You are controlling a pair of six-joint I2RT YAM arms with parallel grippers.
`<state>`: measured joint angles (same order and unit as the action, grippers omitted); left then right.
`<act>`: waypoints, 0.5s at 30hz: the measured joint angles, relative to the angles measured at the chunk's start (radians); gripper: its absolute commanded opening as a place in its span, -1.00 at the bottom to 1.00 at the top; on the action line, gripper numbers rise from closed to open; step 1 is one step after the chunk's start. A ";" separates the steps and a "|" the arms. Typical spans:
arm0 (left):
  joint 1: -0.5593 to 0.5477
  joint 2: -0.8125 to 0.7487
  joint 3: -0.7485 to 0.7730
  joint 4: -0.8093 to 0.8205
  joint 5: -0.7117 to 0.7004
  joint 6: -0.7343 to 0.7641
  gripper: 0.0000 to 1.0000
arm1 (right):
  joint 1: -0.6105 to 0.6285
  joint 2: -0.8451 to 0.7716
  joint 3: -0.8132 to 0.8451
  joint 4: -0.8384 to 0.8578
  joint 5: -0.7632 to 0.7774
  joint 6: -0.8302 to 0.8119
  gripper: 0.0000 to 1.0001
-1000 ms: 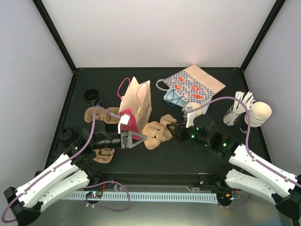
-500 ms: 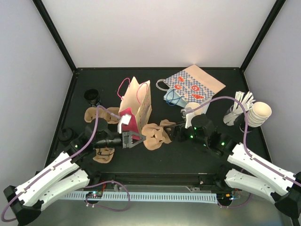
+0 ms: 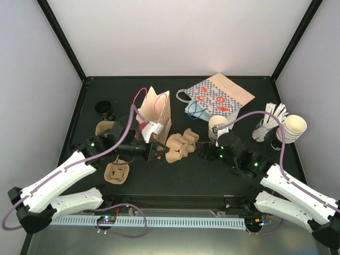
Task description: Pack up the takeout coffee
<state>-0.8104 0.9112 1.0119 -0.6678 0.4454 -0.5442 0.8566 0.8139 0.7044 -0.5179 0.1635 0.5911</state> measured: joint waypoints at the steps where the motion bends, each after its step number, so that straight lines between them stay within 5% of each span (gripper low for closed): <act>1: -0.028 0.032 0.026 -0.027 -0.033 0.034 -0.97 | 0.000 -0.005 0.000 -0.018 0.028 0.010 0.90; 15: -0.423 0.329 0.119 -0.168 -0.678 0.260 -0.97 | -0.043 -0.047 0.064 -0.216 0.248 0.040 0.89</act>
<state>-1.2339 1.2404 1.1313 -0.8360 -0.2325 -0.2844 0.8131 0.7670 0.7681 -0.7341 0.4118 0.6308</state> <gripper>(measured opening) 0.033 0.945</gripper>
